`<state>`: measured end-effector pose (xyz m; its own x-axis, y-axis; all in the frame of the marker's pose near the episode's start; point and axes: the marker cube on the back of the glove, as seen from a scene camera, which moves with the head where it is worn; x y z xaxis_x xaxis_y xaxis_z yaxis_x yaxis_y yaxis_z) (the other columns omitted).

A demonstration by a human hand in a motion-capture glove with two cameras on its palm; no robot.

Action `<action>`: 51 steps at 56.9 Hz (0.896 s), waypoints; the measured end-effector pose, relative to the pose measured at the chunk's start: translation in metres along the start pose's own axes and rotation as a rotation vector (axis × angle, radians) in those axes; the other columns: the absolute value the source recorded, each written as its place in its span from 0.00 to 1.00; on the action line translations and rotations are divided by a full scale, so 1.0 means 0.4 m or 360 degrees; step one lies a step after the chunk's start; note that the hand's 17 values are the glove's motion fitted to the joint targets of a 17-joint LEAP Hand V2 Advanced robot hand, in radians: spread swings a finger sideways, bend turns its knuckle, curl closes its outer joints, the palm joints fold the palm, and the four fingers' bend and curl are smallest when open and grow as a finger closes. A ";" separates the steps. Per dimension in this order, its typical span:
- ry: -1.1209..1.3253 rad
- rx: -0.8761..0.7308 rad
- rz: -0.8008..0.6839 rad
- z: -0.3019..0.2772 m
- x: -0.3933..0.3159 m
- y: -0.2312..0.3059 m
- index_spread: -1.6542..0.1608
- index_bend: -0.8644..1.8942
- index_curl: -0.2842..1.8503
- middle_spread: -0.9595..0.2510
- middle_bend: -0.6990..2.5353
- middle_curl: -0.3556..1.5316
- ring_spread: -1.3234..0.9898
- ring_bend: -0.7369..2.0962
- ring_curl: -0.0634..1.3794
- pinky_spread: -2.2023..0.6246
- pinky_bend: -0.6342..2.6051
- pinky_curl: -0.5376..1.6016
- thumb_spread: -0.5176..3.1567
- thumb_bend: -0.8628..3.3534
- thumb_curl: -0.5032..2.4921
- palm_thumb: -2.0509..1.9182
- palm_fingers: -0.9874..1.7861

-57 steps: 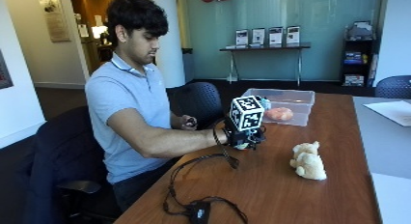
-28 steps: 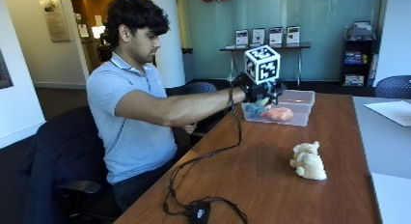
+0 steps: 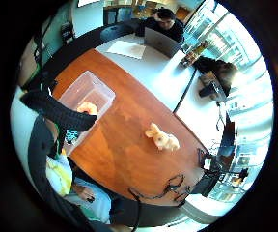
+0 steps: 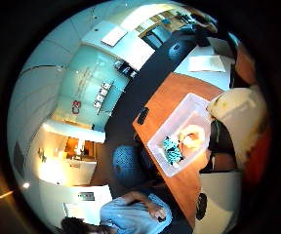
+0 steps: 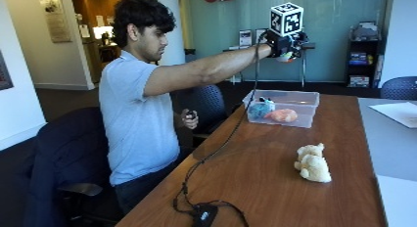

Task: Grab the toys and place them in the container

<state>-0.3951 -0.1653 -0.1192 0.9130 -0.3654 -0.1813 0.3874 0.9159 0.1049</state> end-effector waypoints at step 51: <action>0.0113 -0.0339 0.0567 0.193 0.425 0.139 0.73 0.37 0.33 0.78 0.26 0.43 0.55 0.32 0.34 0.80 0.43 0.42 0.51 0.20 0.24 0.51 0.32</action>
<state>-0.2086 -0.1894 -0.0688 0.9712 -0.0139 -0.2379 0.0070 0.9995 -0.0297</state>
